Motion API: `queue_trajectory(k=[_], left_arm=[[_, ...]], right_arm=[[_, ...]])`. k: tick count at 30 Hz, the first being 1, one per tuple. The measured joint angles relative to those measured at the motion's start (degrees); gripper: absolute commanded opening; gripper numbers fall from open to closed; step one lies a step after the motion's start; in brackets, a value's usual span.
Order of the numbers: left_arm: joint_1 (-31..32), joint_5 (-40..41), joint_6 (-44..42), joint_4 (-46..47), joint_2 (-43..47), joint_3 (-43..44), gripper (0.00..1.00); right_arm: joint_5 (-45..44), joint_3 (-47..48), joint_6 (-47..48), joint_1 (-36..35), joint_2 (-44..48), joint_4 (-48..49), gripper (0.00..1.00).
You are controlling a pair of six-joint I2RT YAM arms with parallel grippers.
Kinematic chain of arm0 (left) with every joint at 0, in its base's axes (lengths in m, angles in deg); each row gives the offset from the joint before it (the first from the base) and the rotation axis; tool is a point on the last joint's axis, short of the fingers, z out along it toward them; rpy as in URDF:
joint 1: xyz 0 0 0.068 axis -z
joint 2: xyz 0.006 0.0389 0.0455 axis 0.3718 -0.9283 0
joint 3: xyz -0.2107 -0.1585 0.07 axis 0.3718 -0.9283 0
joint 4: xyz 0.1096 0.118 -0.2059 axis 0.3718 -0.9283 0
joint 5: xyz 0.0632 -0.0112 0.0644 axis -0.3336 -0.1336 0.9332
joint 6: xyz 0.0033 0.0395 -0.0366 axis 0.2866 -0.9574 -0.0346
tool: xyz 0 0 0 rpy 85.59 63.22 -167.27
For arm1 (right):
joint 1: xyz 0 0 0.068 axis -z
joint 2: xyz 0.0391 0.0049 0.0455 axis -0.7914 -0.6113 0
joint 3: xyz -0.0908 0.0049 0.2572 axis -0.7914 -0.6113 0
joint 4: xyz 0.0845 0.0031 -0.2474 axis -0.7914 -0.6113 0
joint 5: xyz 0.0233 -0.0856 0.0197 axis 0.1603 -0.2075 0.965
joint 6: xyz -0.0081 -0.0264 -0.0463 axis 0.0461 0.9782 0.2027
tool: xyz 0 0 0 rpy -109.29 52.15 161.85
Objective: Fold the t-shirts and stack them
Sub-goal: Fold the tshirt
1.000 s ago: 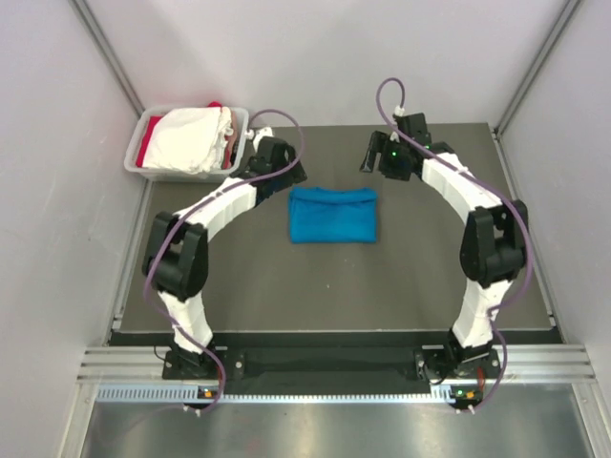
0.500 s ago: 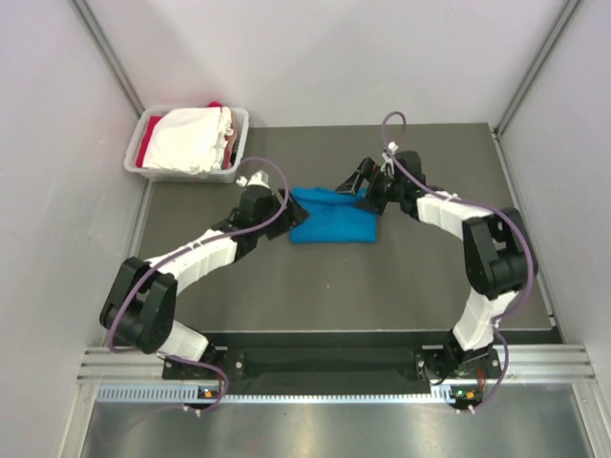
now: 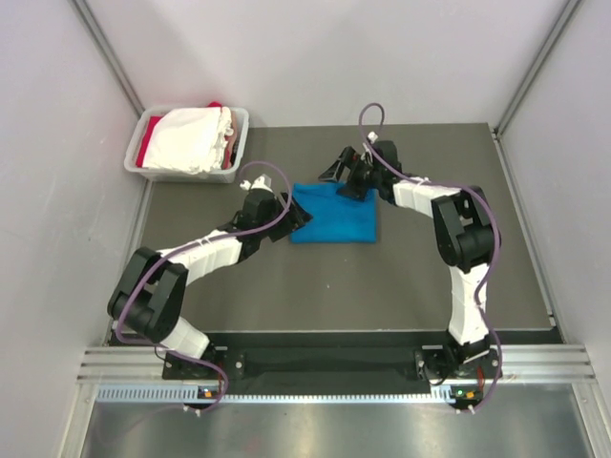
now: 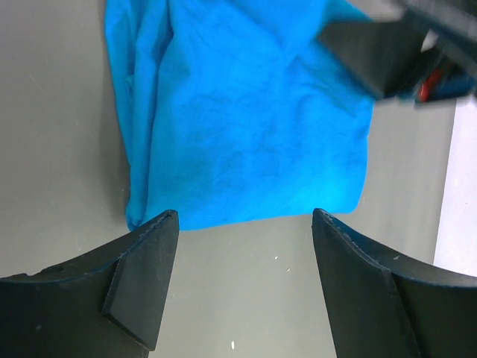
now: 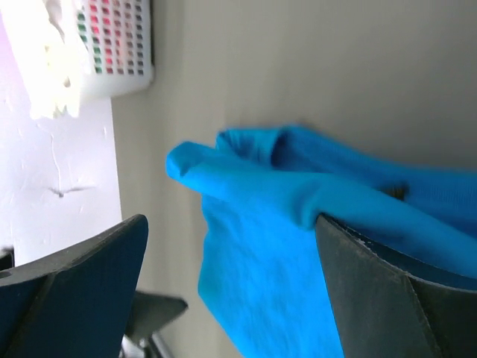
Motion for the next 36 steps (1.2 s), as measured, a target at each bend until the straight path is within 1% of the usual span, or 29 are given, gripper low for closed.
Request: queue_trajectory(k=[5,9,12,16,17,19,21,23,24,27,30,31,33,34,35,36], left_arm=[[-0.02,0.04,-1.38,0.00,-0.63,1.51,0.77],[0.00,0.48,-4.63,-0.24,-4.44,7.96,0.77],[-0.07,1.01,-6.54,0.87,-8.35,13.33,0.75],[-0.22,2.10,-7.63,4.31,-15.39,18.58,0.69],[-0.28,2.73,-7.69,5.18,-17.18,18.97,0.63],[-0.35,4.22,-7.61,6.29,-20.48,19.06,0.56],[-0.50,5.81,-7.41,6.34,-23.30,19.06,0.49],[-0.70,7.37,-6.73,6.01,-25.38,19.02,0.47],[-0.79,7.89,-6.34,6.19,-26.01,18.95,0.46],[-0.87,9.33,-5.95,6.60,-25.97,18.91,0.46],[-0.94,9.55,-6.23,6.56,-25.90,18.80,0.48],[-0.94,9.53,-6.67,6.47,-25.68,18.73,0.50],[-0.98,9.53,-8.04,5.60,-24.41,18.36,0.51],[-1.07,9.55,-9.03,4.59,-23.43,18.27,0.53],[-1.14,9.70,-9.94,3.10,-22.16,18.32,0.56],[-1.20,9.97,-10.97,1.14,-20.70,18.34,0.57]], right_arm=[[-0.85,9.01,2.14,0.50,-5.68,0.22,0.93],[-0.57,11.58,4.70,1.09,-6.93,-0.90,0.95],[-2.10,11.89,8.79,1.53,-5.20,-6.38,0.96],[-5.88,7.89,12.70,1.81,2.19,-11.10,0.97],[-7.08,5.35,13.27,1.81,5.07,-10.95,0.96],[-9.44,0.72,14.14,1.90,10.45,-11.04,0.93],[-11.10,-1.60,14.73,1.90,12.55,-10.75,0.89],[-12.46,-2.84,15.30,1.90,12.11,-10.29,0.84],[-12.92,-3.19,15.54,1.90,11.50,-10.32,0.81],[-14.03,-3.96,16.31,1.90,7.54,-10.62,0.75],[-14.95,-4.48,17.09,1.99,4.48,-12.09,0.75],[-14.93,-4.57,17.22,2.05,4.42,-11.93,0.75],[-15.47,-4.55,18.18,2.05,5.38,-12.70,0.83],[-15.93,-4.57,18.69,2.05,6.03,-13.60,0.86],[-16.35,-4.61,19.30,2.05,6.99,-14.97,0.93],[-16.74,-4.70,20.00,2.08,8.26,-16.44,0.95]])
